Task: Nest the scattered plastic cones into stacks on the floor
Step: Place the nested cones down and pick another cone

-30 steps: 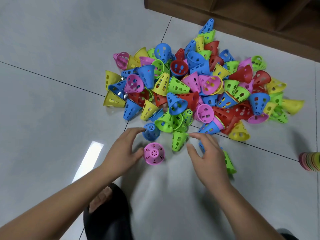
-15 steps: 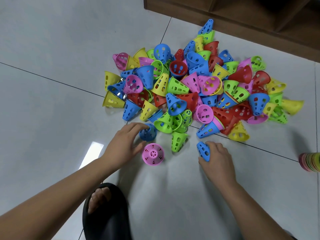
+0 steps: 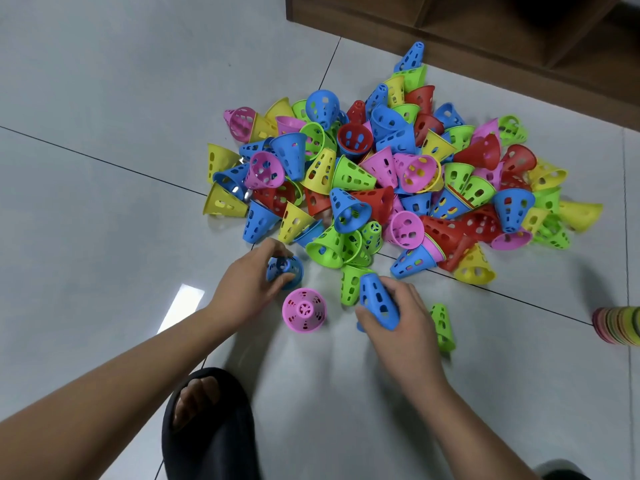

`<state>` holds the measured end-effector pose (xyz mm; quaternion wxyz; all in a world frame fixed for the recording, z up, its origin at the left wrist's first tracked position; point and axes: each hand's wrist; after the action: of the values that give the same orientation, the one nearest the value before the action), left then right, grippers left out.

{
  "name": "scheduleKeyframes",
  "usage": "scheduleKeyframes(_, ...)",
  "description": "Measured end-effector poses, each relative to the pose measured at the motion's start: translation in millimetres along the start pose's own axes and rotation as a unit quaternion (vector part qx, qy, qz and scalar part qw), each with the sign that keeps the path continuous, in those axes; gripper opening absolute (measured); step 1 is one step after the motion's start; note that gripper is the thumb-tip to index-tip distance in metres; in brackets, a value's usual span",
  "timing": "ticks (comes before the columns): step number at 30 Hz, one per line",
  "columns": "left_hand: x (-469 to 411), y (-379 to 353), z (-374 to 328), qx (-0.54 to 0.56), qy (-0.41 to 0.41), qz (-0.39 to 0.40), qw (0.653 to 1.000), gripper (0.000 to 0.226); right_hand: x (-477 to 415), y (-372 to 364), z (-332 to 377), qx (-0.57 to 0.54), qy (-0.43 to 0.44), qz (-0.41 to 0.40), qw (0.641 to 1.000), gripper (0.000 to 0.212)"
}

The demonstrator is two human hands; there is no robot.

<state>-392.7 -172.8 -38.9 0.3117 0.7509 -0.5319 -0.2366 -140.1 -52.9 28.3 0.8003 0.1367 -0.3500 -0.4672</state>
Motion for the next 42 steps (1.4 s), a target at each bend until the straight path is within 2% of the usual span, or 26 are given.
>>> scheduleKeyframes(3,1.3,2.1,3.3,0.026,0.031,0.009,0.999,0.05,18.0,-9.5,18.7,-0.031,0.022,0.041,0.998,0.046)
scheduleKeyframes(8,8.6,5.1,7.8,0.024,0.04,0.02,0.999,0.043,36.8,-20.4,49.4,-0.046,0.064,0.082,0.994,0.049)
scheduleKeyframes(20,27.2,43.1,-24.3,0.118,0.08,-0.114,0.983,0.036,40.8,-33.9,76.1,-0.04,0.138,0.087,0.986,0.054)
scheduleKeyframes(26,23.2,61.8,-56.0,0.195,0.037,-0.163,0.966,0.034,29.3,-53.0,43.8,0.019,0.117,0.107,0.987,0.036)
scheduleKeyframes(32,25.0,65.3,-79.9,0.197,-0.017,-0.14,0.97,0.038,20.2,-62.7,13.8,0.085,0.108,0.099,0.985,0.04)
scheduleKeyframes(38,36.2,46.3,-81.8,0.158,-0.057,-0.038,0.985,0.038,6.5,-49.7,-4.9,0.104,0.107,0.088,0.985,0.051)
scheduleKeyframes(40,40.9,38.5,-77.7,0.133,-0.071,-0.016,0.988,0.038,-0.4,-39.0,-14.2,0.111,0.113,0.068,0.985,0.05)
scheduleKeyframes(42,44.9,31.1,-72.9,0.109,-0.084,0.005,0.991,0.039,-8.2,-24.9,-24.8,0.115,0.117,0.014,0.986,0.045)
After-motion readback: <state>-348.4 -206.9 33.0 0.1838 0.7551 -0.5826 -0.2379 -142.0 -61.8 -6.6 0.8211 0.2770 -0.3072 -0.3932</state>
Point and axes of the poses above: each hand's wrist, its own x-axis away from the middle knuckle, its own y-axis out of the back of the hand, z = x × y, and after that the axes turned 13 degrees about -y, right-handed
